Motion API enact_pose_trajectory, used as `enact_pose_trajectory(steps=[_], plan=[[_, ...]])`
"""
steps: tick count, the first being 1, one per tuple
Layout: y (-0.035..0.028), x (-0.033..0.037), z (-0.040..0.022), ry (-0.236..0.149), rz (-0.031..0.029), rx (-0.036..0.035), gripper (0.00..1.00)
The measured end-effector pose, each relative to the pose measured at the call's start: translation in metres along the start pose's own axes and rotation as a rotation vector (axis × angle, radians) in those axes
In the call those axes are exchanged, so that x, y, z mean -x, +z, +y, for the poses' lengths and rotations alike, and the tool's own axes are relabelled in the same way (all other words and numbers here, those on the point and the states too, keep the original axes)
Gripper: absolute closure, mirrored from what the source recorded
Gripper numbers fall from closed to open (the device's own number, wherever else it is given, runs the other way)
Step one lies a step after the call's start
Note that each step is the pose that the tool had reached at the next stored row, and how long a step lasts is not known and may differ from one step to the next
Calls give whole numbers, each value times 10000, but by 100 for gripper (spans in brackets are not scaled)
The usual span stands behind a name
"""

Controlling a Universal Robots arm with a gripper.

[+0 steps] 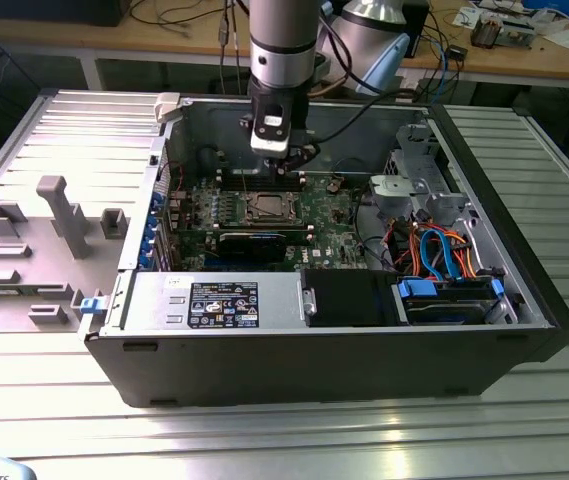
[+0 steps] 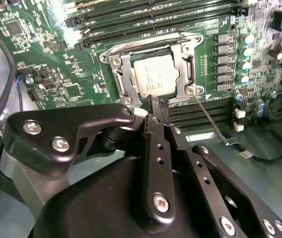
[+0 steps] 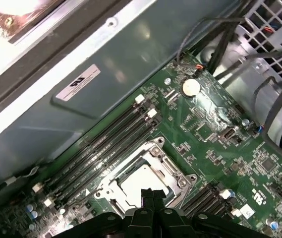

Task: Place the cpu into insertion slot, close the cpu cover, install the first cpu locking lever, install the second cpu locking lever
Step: 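Install the first cpu locking lever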

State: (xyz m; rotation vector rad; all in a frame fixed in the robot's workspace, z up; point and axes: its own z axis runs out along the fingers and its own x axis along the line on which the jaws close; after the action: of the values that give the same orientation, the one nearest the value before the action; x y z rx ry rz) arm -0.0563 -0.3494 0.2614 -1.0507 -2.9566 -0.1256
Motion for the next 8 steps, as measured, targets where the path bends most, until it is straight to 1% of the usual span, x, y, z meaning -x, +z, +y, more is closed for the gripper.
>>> enact_pose_trajectory(steps=[3, 4, 5, 7, 8], plan=[[10, 0, -1, -575, 43, -17, 89], [16, 0, -1, -880, 66, -26, 89], [19, 0, -2, -1043, 78, -31, 89], [26, 1, -2, -1542, 115, -46, 89], [28, 1, -2, -1711, 128, -50, 89]])
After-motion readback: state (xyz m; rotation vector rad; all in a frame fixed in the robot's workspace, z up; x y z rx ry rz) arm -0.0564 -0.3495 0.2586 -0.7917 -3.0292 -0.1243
